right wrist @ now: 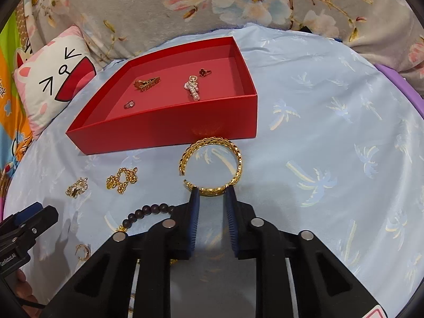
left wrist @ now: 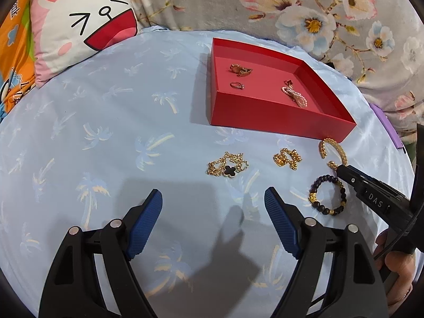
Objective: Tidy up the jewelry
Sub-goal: 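Withdraw both grippers from the tray toward the remaining jewelry, then lower the right gripper around the twisted gold bangle, then grasp the black bead bracelet with the left gripper while the right gripper lifts the bangle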
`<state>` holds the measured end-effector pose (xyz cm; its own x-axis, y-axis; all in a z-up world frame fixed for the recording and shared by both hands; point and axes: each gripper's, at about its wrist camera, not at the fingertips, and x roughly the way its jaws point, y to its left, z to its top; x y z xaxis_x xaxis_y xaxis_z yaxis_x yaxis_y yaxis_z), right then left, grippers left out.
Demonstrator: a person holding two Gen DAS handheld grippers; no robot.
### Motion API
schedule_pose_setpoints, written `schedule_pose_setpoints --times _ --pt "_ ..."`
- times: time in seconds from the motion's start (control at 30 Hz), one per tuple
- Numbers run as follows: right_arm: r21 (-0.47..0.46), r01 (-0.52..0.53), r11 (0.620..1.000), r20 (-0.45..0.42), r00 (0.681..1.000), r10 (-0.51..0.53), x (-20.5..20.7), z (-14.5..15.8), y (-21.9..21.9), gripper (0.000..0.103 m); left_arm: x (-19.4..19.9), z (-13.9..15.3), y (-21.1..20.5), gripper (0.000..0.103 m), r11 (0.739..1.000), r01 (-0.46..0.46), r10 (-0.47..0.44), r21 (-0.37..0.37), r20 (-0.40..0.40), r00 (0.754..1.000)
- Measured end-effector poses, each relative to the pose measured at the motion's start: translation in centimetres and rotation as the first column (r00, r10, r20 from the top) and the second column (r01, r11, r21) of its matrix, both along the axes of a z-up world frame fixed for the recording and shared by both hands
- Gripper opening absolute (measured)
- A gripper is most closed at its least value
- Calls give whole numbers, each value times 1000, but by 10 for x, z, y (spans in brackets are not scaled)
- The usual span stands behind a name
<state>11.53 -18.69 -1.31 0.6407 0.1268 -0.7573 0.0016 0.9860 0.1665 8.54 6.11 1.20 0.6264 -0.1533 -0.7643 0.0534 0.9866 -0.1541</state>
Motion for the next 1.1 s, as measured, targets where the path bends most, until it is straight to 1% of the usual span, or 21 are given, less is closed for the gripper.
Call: schedule_pose_setpoints --times 0.13,0.2,0.23,0.27,0.33,0.43,0.53,0.6,0.63,0.67,0.77,0.9,1.0,1.1 --pt "17 -5 1000 2 1000 5 -2 0 -3 16 -1 1 -3 77 1000 10 -10 -1 5 1000" --pt "30 4 1000 9 1000 -4 -3 1 -5 22 -1 2 -3 77 1000 14 -14 -3 7 1000" --pt "30 9 999 9 1000 -10 -3 2 -6 33 -1 2 -4 77 1000 15 -15 -3 7 1000" --pt "32 14 999 12 1000 -14 -2 3 -6 47 0 2 -4 77 1000 16 -16 -4 7 1000" --pt "41 19 999 20 1000 -20 0 5 -6 58 0 3 -5 77 1000 17 -17 -7 7 1000" --pt "31 21 999 13 1000 -22 12 7 0 63 1 3 -5 77 1000 19 -19 -8 8 1000" --pt "7 30 1000 3 1000 -30 27 4 9 64 2 4 -5 77 1000 20 -20 -11 9 1000" --pt "9 35 999 -6 999 -35 33 1 13 64 3 4 -4 77 1000 20 -20 -8 9 1000" --pt "4 39 999 -8 999 -39 35 0 14 62 4 4 -3 77 1000 19 -19 -8 8 1000" --pt "-8 43 999 -3 999 -43 36 0 15 57 4 4 -2 77 1000 17 -17 -10 8 1000" --pt "-12 36 999 -2 999 -36 34 0 15 55 5 4 0 77 1000 13 -13 -14 9 1000" --pt "24 49 999 9 999 -49 21 4 6 55 5 4 -2 77 1000 20 -20 -21 9 1000" --pt "51 59 997 29 998 -61 1 13 -6 55 1 8 -9 77 999 44 -43 -25 16 999" --pt "71 74 995 40 996 -77 -25 22 -21 55 -2 12 -25 77 996 83 -82 -24 26 996"
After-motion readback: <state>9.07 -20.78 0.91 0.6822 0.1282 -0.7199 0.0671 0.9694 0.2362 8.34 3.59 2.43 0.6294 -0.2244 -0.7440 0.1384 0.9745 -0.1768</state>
